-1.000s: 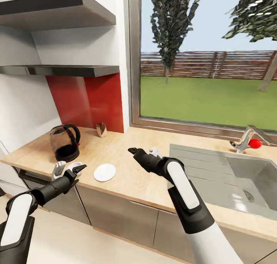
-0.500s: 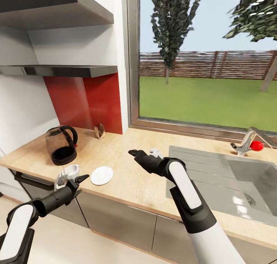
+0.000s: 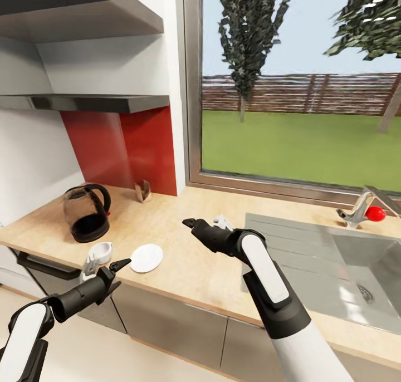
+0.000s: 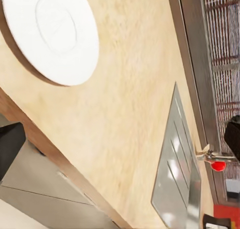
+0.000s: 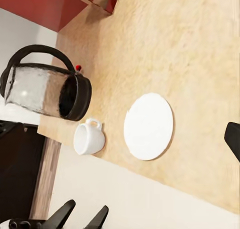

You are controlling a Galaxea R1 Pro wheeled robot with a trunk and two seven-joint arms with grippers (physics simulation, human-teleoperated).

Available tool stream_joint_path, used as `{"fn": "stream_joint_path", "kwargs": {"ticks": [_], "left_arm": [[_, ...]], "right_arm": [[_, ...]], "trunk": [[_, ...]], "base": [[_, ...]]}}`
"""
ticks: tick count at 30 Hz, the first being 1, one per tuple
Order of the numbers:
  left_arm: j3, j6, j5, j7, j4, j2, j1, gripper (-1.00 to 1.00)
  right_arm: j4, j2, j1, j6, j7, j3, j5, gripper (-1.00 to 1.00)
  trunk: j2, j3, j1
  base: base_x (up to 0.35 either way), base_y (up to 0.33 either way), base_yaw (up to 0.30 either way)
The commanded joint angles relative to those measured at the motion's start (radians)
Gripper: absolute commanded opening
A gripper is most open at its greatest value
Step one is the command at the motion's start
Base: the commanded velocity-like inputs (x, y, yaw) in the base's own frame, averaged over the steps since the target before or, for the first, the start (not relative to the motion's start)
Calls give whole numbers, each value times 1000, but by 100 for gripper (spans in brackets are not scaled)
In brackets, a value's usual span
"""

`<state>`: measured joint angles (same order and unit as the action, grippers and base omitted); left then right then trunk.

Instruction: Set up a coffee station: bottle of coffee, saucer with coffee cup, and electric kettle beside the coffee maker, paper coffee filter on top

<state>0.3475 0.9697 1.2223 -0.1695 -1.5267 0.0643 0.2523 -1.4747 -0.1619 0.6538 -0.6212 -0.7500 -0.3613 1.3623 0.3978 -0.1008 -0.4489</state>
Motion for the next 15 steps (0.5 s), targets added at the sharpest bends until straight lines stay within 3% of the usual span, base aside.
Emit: {"fn": "stream_joint_path", "kwargs": {"ticks": [1,6,15], "left_arm": [[1,4,11,-10,-1,0,1,100],[2,4,12,-10,-1,1,1,100],[5,5,32,-10,-4,5,1,100]], "right_arm": [[0,0,1,-1,-9,-14,8,100],[0,-1,1,0,-9,-61,9,100],[25,-2,0,0,-9,-72,9,100]], "trunk": [[2,-2,-1],[2,-2,-1],[2,-2,-1]], "base": [[287,0,0],[231,0,0],[28,0,0]]}}
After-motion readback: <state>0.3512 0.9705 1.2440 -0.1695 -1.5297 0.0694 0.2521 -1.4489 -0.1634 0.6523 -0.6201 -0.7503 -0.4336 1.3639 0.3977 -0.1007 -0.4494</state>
